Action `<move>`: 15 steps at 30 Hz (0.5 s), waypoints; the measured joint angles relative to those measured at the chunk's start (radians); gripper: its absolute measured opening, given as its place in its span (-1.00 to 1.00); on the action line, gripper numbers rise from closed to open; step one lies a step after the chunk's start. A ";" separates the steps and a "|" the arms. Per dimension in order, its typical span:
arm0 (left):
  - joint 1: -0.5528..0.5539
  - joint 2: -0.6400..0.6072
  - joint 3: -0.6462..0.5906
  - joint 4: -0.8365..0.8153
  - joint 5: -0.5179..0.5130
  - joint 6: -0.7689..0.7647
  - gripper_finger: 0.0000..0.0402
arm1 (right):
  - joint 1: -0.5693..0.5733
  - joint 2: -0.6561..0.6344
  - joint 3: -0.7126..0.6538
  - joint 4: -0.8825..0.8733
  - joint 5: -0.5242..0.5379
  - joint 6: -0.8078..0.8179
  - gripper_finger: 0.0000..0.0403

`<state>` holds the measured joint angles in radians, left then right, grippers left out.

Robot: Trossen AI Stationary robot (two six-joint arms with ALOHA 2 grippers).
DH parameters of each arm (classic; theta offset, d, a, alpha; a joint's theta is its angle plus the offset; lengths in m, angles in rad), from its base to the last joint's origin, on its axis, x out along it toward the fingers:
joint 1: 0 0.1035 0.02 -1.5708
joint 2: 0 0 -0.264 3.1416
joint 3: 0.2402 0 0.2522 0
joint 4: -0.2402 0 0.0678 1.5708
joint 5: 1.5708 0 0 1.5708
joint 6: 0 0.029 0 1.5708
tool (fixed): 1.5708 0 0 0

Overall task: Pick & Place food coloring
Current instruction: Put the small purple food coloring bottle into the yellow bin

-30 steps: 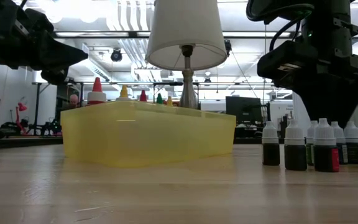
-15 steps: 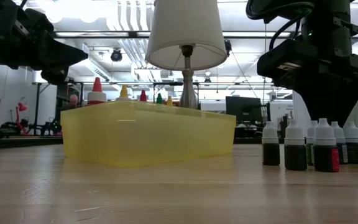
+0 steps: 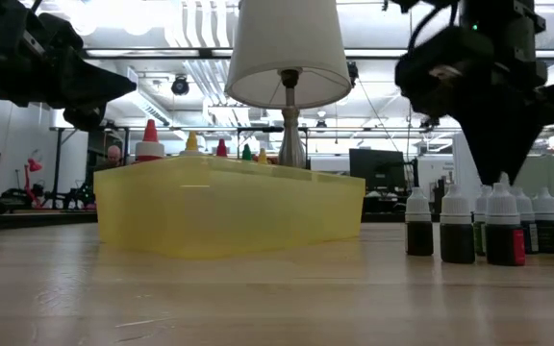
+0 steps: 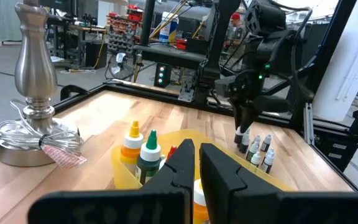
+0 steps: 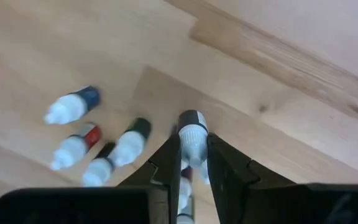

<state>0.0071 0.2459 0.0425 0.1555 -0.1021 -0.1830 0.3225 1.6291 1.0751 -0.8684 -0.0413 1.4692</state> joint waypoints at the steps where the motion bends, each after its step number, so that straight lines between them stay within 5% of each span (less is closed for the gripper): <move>1: 0.000 0.000 0.000 0.000 0.000 0.000 -1.00 | 0.000 0.000 0.012 0.000 0.000 -0.017 -0.71; 15: 0.000 0.000 0.000 0.000 0.000 0.000 -1.00 | -0.050 0.001 0.154 -0.021 -0.009 -0.336 -0.71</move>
<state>0.0071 0.2459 0.0425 0.1555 -0.1024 -0.1833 0.2729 1.6302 1.2287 -0.8896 -0.0502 1.1329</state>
